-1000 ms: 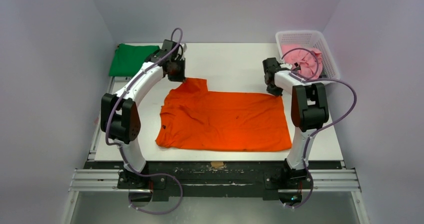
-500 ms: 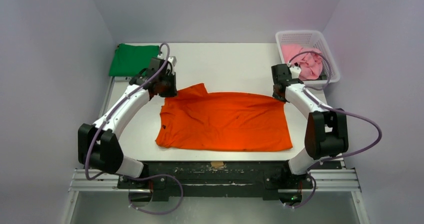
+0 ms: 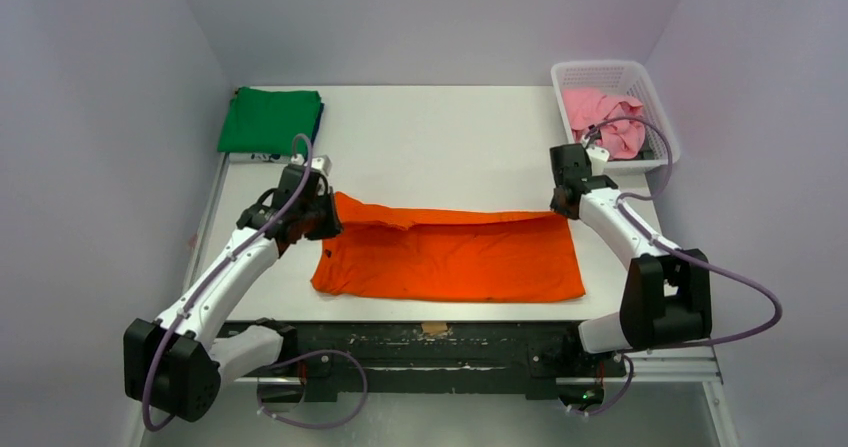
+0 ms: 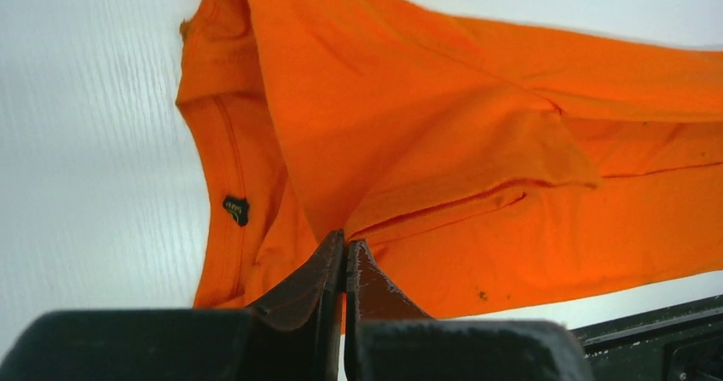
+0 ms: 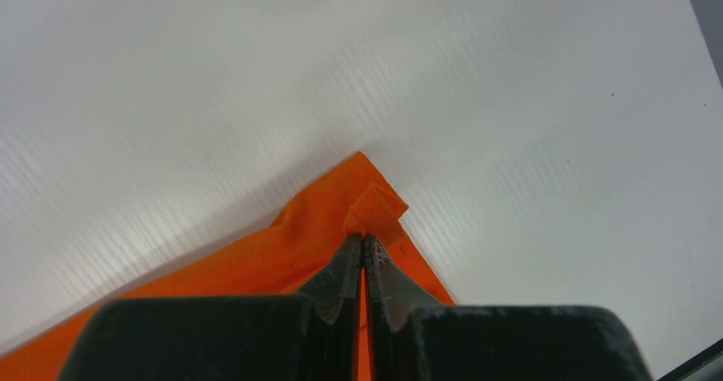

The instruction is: Fold and stack the t-shirts

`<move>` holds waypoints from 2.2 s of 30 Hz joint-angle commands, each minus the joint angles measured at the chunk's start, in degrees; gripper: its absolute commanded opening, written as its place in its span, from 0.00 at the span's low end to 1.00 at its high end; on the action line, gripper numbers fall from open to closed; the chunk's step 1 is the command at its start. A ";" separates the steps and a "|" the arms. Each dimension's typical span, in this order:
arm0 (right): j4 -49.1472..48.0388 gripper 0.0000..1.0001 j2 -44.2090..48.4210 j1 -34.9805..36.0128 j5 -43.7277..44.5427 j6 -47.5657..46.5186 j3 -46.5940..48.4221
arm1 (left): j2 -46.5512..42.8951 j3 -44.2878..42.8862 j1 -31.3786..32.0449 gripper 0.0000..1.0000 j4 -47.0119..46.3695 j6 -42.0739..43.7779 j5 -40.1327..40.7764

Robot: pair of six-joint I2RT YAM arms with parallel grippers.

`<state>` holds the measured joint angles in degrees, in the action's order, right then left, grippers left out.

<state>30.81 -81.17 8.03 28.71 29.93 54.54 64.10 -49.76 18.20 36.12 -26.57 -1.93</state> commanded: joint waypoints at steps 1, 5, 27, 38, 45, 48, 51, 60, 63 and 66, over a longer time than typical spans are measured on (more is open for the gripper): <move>-0.27 0.00 1.44 0.23 -0.19 0.14 -2.01 | -5.32 5.61 0.43 0.00 -0.28 -6.55 0.42; 0.06 0.04 1.93 0.23 -0.08 1.78 -4.58 | -8.10 9.97 0.46 0.05 2.05 -10.43 0.44; -15.53 0.84 5.56 2.57 -34.24 -7.00 -7.86 | 2.81 6.93 1.05 1.00 -11.92 -22.72 -16.80; -17.66 0.83 -5.93 6.27 -35.64 -8.16 -6.44 | 37.57 -8.54 -0.19 1.00 -19.37 -27.76 -16.07; -15.73 0.83 -9.39 6.27 -34.84 -8.62 -3.89 | 57.24 -35.20 -3.12 1.00 -9.27 -26.12 -17.12; -15.10 0.83 -11.03 6.29 -34.47 -7.78 -1.59 | 66.10 -52.32 -2.81 1.00 -5.68 -25.56 -18.30; -13.40 0.83 -13.17 6.28 -35.33 -7.13 0.64 | 77.11 -70.63 -2.04 1.00 0.71 -26.57 -22.42; -1.97 0.83 -9.32 9.33 -43.88 -4.13 -2.90 | 85.85 -79.24 -1.17 1.00 -7.12 -34.69 -27.19; -1.97 0.84 -6.38 13.30 -50.95 -2.03 -7.81 | 86.02 -79.42 -1.15 1.00 -7.83 -35.32 -26.63; -1.82 0.87 -4.50 19.37 -55.66 -1.85 -9.95 | 86.42 -79.57 -1.15 1.00 -9.40 -35.92 -26.40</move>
<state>23.75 -87.83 20.60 -16.14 26.04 48.03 147.87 -129.23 16.23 29.15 -60.82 -28.71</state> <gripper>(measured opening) 0.861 0.998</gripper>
